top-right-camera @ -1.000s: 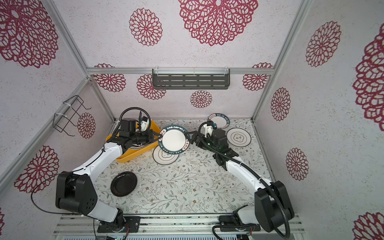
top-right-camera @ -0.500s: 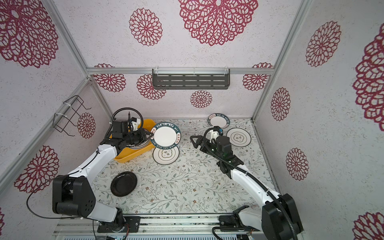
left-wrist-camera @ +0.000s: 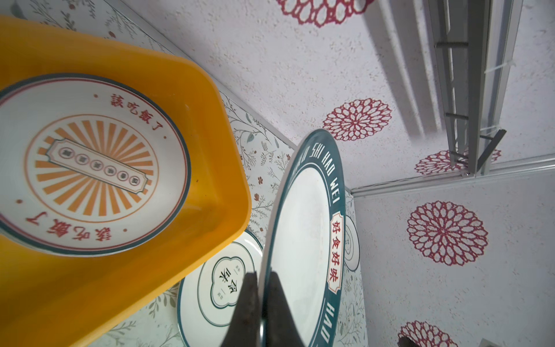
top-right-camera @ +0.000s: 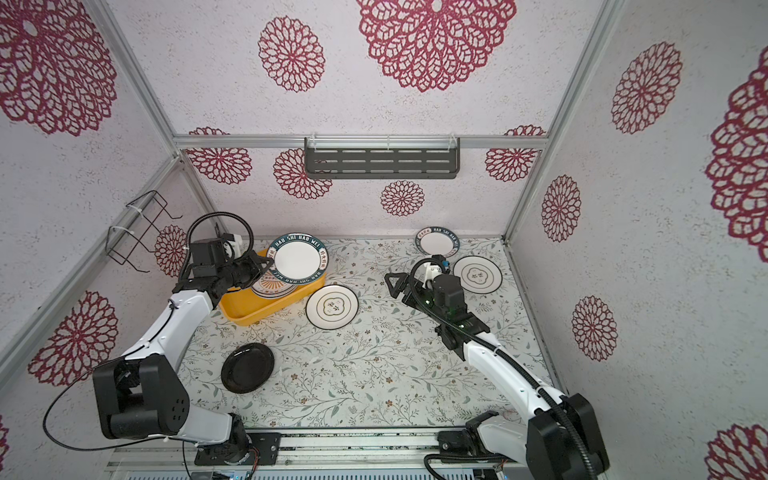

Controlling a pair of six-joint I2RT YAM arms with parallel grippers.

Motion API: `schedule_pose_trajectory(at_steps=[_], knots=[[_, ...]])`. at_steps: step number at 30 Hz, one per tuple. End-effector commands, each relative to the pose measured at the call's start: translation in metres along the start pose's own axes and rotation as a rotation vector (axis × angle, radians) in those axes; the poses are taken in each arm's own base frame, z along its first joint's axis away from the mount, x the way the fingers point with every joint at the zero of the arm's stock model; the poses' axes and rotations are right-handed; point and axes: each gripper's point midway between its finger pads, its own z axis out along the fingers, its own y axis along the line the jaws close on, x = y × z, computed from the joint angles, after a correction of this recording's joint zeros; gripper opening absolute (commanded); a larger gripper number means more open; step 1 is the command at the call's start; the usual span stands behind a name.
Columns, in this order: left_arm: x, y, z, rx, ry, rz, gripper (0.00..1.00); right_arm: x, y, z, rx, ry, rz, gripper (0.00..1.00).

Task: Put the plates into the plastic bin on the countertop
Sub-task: 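Carry the green-rimmed plate into the bin with the left gripper while the right withdraws, then lower the green-rimmed plate onto the stack in the bin with the left gripper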

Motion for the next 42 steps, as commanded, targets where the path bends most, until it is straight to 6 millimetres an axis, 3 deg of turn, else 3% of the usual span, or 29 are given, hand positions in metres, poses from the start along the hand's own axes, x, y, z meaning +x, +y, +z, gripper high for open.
schedule_pose_trajectory(at_steps=[1,8,19,36,42], knots=[[-0.026,0.003,-0.012,0.013,-0.091,-0.007,0.01,-0.015,0.012,0.004,-0.019,-0.037,-0.028,0.99],[-0.045,0.048,-0.007,-0.063,-0.144,-0.089,0.01,-0.013,0.008,0.019,-0.011,-0.013,-0.017,0.99],[-0.048,0.103,0.019,-0.112,-0.139,-0.21,0.0,-0.008,0.001,0.028,0.002,0.001,0.012,0.99],[-0.05,0.147,0.064,-0.156,-0.111,-0.289,0.0,-0.011,-0.005,0.014,0.062,-0.027,0.011,0.99],[-0.05,0.158,0.069,-0.181,-0.114,-0.294,0.0,-0.012,-0.01,0.007,0.087,-0.051,0.021,0.99]])
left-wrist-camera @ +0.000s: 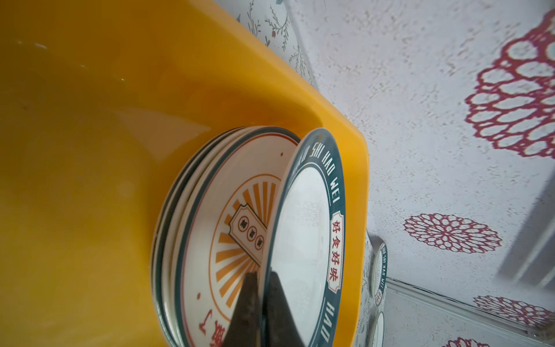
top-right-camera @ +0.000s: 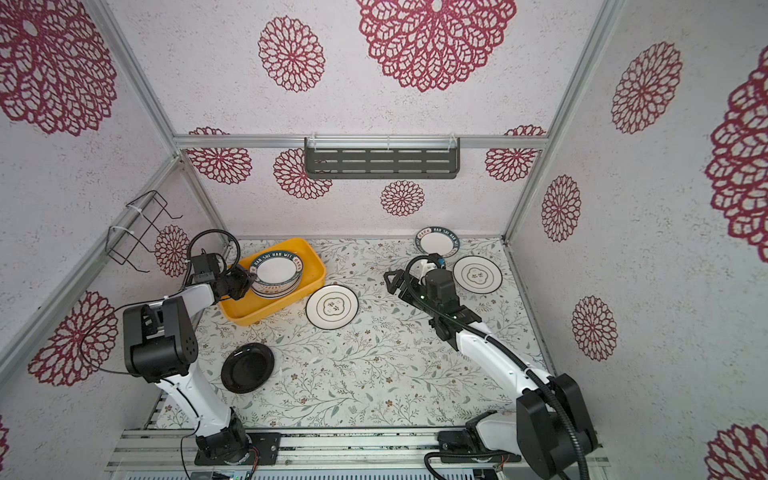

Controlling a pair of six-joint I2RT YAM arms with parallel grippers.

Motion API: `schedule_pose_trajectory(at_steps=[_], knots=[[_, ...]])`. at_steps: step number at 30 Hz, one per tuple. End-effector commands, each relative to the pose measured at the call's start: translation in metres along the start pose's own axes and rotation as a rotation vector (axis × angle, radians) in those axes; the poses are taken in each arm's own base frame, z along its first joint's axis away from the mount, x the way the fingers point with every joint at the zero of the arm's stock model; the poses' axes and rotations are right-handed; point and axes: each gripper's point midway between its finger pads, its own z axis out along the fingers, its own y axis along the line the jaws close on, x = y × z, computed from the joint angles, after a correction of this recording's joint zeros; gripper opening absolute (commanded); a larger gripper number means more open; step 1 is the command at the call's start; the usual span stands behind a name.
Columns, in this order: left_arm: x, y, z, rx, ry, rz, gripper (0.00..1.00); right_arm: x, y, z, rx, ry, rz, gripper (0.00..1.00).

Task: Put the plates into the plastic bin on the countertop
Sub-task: 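Lower the green-rimmed plate onto the stack in the bin with the left gripper, then open the left gripper and release the plate onto the stack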

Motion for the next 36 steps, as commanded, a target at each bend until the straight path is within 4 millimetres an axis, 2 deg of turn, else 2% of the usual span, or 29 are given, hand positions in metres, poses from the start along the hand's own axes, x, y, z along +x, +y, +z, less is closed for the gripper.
schedule_pose_trajectory(at_steps=[1,14,24,32,36], knots=[[-0.021,-0.017,-0.003,0.047,-0.062,0.035,0.0,-0.011,0.008,-0.012,-0.008,-0.058,0.003,0.99],[-0.017,-0.009,0.008,0.025,-0.031,0.041,0.03,-0.014,0.004,-0.015,0.021,-0.074,0.004,0.99],[-0.018,-0.004,0.008,-0.001,-0.036,0.05,0.05,-0.014,0.002,-0.01,0.034,-0.069,0.002,0.99],[-0.018,-0.003,0.004,-0.023,-0.039,0.059,0.23,-0.014,0.0,0.0,0.043,-0.061,0.005,0.99],[-0.018,-0.006,0.001,-0.018,-0.036,0.066,0.27,-0.013,0.0,0.006,0.039,-0.05,0.009,0.99]])
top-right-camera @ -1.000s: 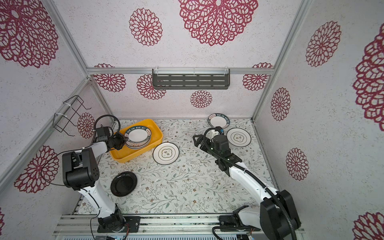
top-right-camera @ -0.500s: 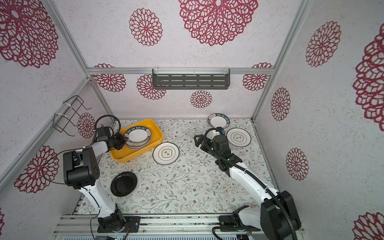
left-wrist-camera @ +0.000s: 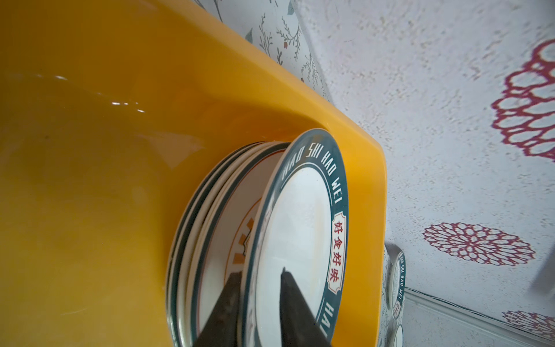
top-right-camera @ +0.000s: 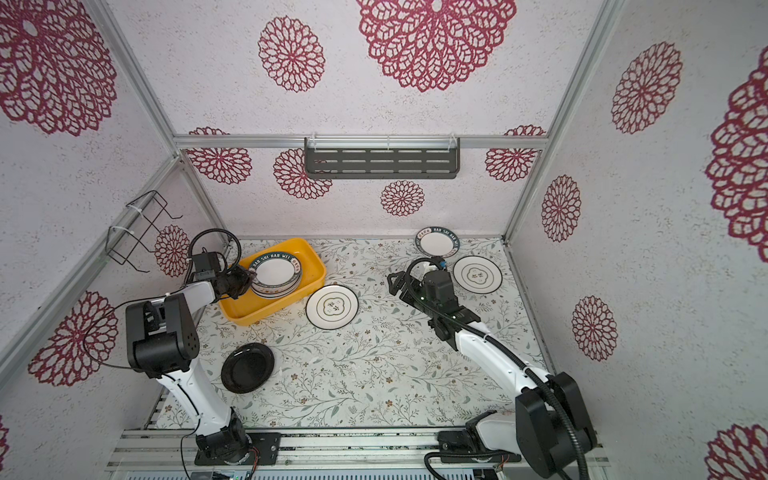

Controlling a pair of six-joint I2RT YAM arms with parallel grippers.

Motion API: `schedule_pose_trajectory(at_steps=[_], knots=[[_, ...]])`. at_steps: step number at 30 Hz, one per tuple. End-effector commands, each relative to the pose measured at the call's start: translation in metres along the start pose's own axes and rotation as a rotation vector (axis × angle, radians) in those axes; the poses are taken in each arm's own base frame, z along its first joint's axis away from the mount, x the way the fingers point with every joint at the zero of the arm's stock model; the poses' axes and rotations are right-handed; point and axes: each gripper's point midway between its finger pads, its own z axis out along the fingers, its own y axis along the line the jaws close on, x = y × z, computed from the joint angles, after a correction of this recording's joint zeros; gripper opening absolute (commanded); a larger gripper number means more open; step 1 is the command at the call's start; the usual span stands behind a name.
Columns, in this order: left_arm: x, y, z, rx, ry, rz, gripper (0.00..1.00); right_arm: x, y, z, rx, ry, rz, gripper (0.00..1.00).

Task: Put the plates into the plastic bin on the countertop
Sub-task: 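Open the left gripper and release the plate onto the stack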

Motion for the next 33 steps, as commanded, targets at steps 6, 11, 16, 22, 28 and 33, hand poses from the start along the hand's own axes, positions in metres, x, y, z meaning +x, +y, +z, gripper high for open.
schedule_pose_trajectory(at_steps=[6,11,16,22,28,33], knots=[[-0.009,-0.015,-0.011,0.03,-0.016,0.034,0.35,-0.015,0.021,0.003,-0.065,-0.043,0.011,0.99],[-0.009,-0.017,-0.019,0.017,-0.024,0.047,0.47,-0.013,0.022,0.007,-0.079,-0.032,0.017,0.99],[-0.008,-0.022,-0.024,0.028,-0.019,0.056,0.59,-0.011,0.021,0.006,-0.083,-0.029,0.02,0.99],[-0.009,-0.03,-0.04,0.024,-0.041,0.075,0.71,-0.007,0.017,0.004,-0.082,-0.026,0.021,0.99],[-0.006,-0.036,-0.064,0.005,-0.072,0.112,0.84,-0.002,0.016,0.002,-0.093,-0.015,0.014,0.99],[-0.001,-0.037,-0.085,-0.027,-0.093,0.135,0.91,0.002,0.016,0.001,-0.097,0.002,-0.005,0.99]])
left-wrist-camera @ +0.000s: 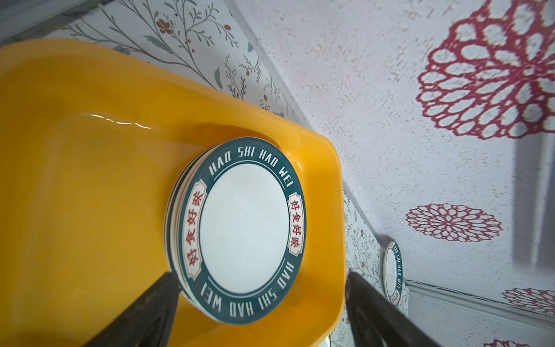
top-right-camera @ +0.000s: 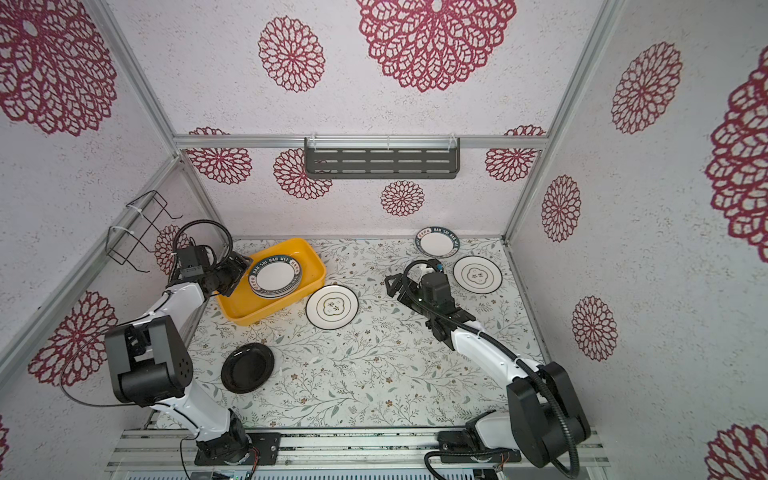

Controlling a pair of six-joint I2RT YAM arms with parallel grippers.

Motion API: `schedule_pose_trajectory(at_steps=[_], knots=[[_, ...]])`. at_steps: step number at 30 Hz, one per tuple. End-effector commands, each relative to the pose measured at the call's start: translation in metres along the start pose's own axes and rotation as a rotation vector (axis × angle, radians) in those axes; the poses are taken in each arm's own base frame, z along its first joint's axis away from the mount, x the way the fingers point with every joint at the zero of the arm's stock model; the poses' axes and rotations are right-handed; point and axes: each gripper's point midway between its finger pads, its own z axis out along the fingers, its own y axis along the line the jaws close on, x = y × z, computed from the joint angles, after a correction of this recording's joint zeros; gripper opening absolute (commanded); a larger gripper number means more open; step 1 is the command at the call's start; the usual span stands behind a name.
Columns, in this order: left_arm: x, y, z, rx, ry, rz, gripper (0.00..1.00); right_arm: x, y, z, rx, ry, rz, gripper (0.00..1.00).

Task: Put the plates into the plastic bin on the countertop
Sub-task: 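Open the left gripper and release the plate onto the stack, then lift the left gripper from the bin while the right reaches the cloud-emblem plate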

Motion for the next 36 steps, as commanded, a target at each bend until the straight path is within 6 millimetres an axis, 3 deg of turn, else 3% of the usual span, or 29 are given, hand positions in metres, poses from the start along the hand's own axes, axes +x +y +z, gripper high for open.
schedule_pose_trajectory(at_steps=[1,12,21,26,30,36], knots=[[0.006,0.0,-0.017,-0.033,-0.009,0.04,0.92,-0.007,0.02,-0.01,-0.069,-0.018,-0.033,0.99],[0.037,-0.035,-0.075,0.007,-0.055,0.155,1.0,0.007,0.006,-0.006,-0.04,0.027,-0.064,0.99],[0.072,-0.068,-0.117,0.108,-0.068,0.228,0.97,0.019,-0.002,0.007,-0.042,0.072,-0.072,0.99],[0.102,-0.084,-0.127,0.178,-0.008,0.284,0.97,0.029,-0.001,0.028,-0.076,0.13,-0.069,0.99],[0.128,-0.086,-0.13,0.197,0.045,0.32,0.97,0.038,0.002,0.051,-0.121,0.185,-0.064,0.99],[0.143,-0.077,-0.13,0.186,0.074,0.302,0.97,0.063,0.001,0.094,-0.154,0.289,-0.055,0.98]])
